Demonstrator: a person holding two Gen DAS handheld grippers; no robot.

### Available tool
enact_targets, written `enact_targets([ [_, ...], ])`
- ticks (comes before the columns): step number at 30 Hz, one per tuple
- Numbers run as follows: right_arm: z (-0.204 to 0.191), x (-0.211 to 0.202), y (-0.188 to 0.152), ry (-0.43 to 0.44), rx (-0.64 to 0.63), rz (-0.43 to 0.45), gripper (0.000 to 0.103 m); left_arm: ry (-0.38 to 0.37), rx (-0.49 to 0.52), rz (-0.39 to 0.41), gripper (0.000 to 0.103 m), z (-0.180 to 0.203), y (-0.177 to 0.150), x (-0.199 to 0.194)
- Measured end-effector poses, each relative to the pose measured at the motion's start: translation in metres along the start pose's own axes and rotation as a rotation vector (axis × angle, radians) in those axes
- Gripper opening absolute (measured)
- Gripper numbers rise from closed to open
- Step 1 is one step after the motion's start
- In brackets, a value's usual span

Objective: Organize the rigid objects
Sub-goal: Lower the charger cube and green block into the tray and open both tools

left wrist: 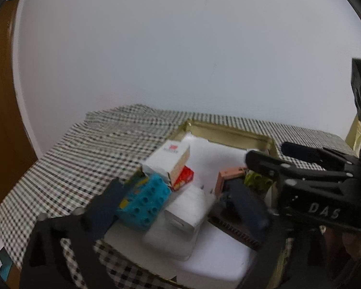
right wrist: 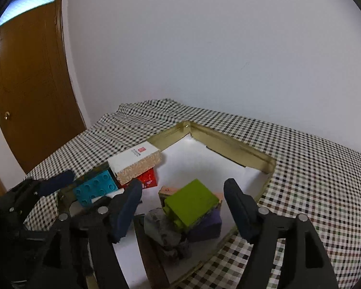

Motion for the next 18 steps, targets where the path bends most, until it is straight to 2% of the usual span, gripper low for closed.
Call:
enact_targets([
  [6, 0.015, -0.017, 0.006, -0.005, 0.052, 0.061, 0.078, -0.010, -0.022, 0.028, 0.103, -0.005, 0.008, -0.012],
  [12, 0.009, -0.032, 0.006, 0.000, 0.061, 0.089, 0.078, 0.060, -0.046, 0.047, 0.103, -0.020, 0.013, -0.022],
  [18, -0.007, -0.033, 0.001, 0.020, 0.041, 0.084, 0.078, 0.080, -0.086, 0.041, 0.103, -0.034, 0.014, -0.021],
])
Point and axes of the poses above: each gripper's, at about its wrist camera, not at the fingertips, and x roughly the way its jaws point, z to its right, y to its top, the point moved 8 cm from there along x, roughly the way its jaws point, and after that the axes turned 4 degrees about -z, right-handed, at the moved point
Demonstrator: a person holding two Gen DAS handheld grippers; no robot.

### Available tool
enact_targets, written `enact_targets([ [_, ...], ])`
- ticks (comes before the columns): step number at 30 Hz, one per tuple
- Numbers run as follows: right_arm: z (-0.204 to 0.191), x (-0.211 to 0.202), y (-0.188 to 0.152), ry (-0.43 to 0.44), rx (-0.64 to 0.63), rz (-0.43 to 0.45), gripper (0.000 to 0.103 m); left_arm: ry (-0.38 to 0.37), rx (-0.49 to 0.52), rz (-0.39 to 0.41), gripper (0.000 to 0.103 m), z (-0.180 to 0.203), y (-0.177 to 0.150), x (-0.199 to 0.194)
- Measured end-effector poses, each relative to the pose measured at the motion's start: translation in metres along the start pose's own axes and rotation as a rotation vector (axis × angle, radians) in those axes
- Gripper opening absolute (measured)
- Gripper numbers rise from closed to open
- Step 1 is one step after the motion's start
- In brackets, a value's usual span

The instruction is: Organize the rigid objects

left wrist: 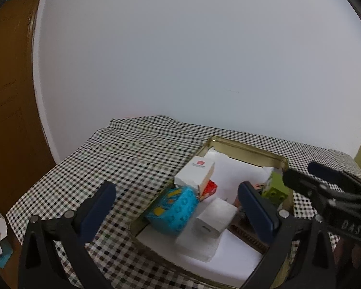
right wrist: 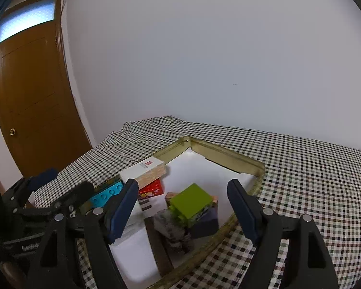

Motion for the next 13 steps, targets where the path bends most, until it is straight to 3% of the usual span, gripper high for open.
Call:
enact_targets([
  [13, -0.0087, 0.0013, -0.0085, 0.014, -0.010, -0.015, 0.078, 0.029, 0.021, 0.025, 0.103, 0.0000, -0.0007, -0.0038],
])
Point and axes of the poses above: each gripper's, at about its wrist camera, not at the fingertips, and x roughly the way its jaws point, z to its right, y to its top, the point moved 8 cm from there along x, roughly the way its jaws point, and after that the axes turned 4 degrees about -z, right-handed, at the moved point
